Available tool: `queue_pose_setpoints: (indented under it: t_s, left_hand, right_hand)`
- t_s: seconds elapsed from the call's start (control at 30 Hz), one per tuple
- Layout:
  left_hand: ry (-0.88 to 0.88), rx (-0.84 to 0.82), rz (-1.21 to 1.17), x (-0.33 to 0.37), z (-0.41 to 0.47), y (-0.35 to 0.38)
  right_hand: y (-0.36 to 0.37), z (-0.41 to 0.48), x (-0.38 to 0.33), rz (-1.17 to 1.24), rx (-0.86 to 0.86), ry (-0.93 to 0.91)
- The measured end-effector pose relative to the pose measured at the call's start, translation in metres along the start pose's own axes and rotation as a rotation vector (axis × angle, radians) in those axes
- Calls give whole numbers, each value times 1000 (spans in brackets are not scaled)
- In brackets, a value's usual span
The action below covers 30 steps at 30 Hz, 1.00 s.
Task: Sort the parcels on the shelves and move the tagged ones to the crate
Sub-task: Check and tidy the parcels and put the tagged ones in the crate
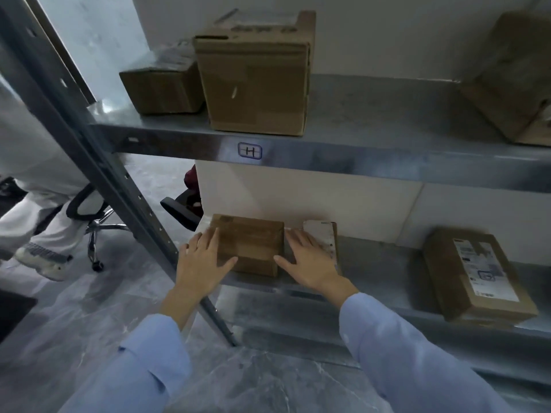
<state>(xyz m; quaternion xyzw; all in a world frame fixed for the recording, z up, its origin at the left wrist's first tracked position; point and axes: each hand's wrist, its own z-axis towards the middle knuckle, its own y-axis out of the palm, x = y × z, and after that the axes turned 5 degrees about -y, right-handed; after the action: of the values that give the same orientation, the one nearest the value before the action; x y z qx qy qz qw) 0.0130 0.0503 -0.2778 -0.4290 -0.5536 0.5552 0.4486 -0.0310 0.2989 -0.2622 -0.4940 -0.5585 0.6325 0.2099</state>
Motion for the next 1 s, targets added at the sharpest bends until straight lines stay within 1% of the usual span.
queue_pose_setpoints:
  t_s: [0.17, 0.27, 0.37, 0.57, 0.67, 0.77, 1.0]
  left_hand:
    - [65, -40, -29, -19, 19, 10]
    - [79, -54, -90, -25, 26, 17]
    - [83, -67, -193, -30, 33, 20]
    - [123, -57, -272, -35, 37, 25]
    - [115, -98, -407, -35, 36, 25]
    - [120, -75, -541, -35, 31, 27]
    - [159, 3, -819, -30, 26, 20]
  right_hand:
    - [19, 11, -24, 11, 10, 78]
    - [26, 16, -34, 19, 20, 118]
    - [32, 22, -42, 81, 51, 193]
    - [39, 26, -49, 270, 62, 285]
    - [39, 26, -51, 302, 61, 288]
    - [38, 24, -53, 309, 85, 273]
    - [32, 10, -52, 353, 255, 259]
